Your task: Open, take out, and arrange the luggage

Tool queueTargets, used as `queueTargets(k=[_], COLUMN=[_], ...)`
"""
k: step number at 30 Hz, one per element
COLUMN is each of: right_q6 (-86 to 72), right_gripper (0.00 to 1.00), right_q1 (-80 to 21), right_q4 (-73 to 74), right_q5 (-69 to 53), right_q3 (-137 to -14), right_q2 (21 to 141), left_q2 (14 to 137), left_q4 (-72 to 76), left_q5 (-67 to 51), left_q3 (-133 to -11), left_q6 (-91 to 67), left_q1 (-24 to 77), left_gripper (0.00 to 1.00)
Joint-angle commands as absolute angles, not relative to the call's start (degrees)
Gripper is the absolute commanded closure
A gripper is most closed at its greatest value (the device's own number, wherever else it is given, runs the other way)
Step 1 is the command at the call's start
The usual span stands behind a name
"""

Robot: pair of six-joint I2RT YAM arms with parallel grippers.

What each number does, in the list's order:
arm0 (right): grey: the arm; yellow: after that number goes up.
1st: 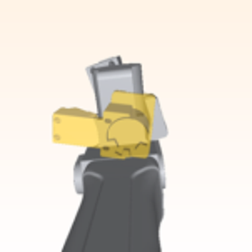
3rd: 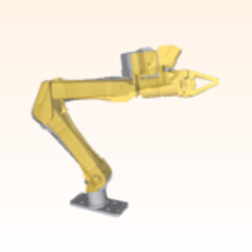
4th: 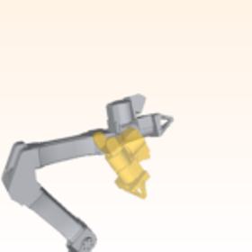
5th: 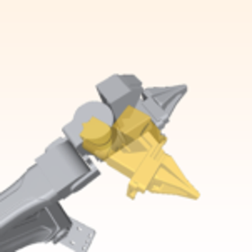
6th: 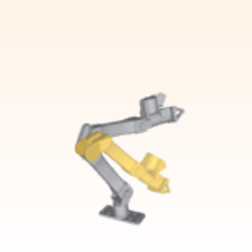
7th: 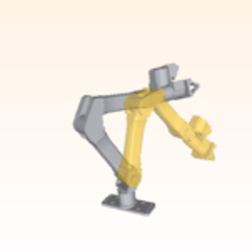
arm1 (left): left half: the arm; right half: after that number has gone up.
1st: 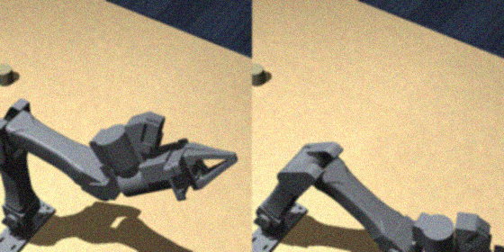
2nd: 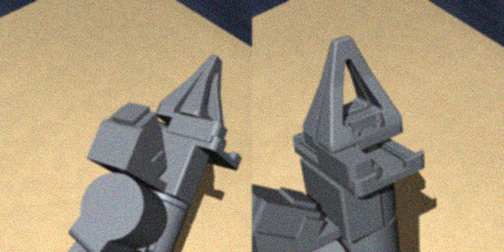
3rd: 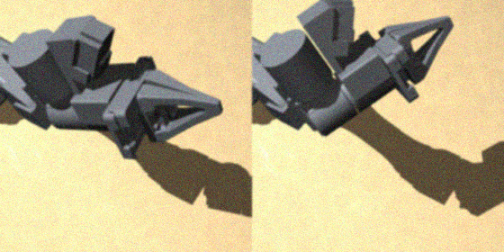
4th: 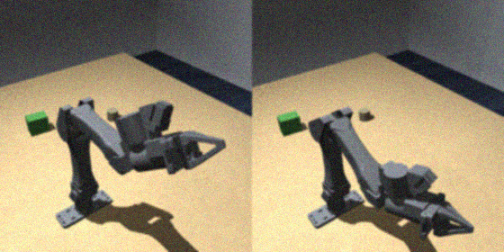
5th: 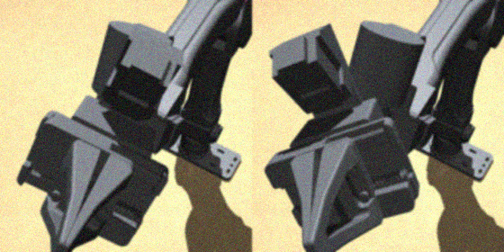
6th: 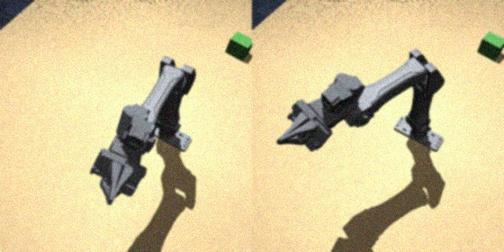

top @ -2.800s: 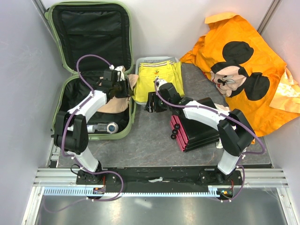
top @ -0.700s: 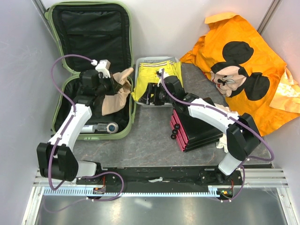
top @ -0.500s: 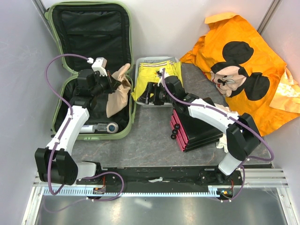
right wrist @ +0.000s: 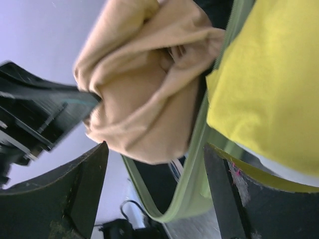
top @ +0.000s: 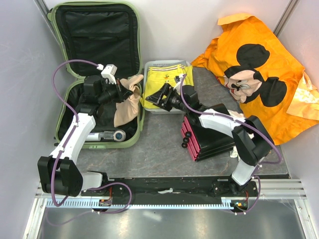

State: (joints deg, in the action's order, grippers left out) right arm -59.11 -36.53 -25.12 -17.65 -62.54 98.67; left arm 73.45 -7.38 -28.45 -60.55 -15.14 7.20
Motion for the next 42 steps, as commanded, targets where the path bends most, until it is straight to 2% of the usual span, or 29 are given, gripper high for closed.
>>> queueTargets(k=[1,8,14,23,31,35,42], right_q6=[-70.8,-74.4,-82.3,-85.6,-78.3,-71.5,-70.2], right_gripper=[0.15,0.13,0.12,0.13,0.18,0.19,0.25], right_q1=[-36.8,-39.4,-41.3,-43.2,-43.9,-44.6,-45.8], right_q4=[-41.6,-43.8,-53.9,-54.4,-38.6,-28.2,-25.7], right_q5=[-19.7,-18.6,-17.7,-15.4,-9.7,-6.4,-5.5], right_q3=[-64.1,-67.5,-68.4,-71.7,-72.7,-77.2,-80.4], right_q2=[103.3,108.4,113.2,115.8,113.3,113.1,115.7], left_q2=[71.7,71.5,72.2,70.9,69.6,70.0,71.1], left_q4=[-10.2,-10.1,-10.9,-10.8,-10.5,-10.9,-13.9], left_q5=[-28.2,-27.9,-27.9,-29.3,-33.4,-35.3,-31.8], left_q3=[-61.8,-60.5,-59.5,-55.7,-53.1,-52.4,-53.6], left_q6=[-11.0,-12.1,-13.5,-14.9,-15.0,-15.1,-13.4], left_q1=[7.3,7.3,7.3,7.4,7.5,9.1,12.0], left_gripper=[0.98,0.98,0.98,0.99,0.98,0.98,0.99])
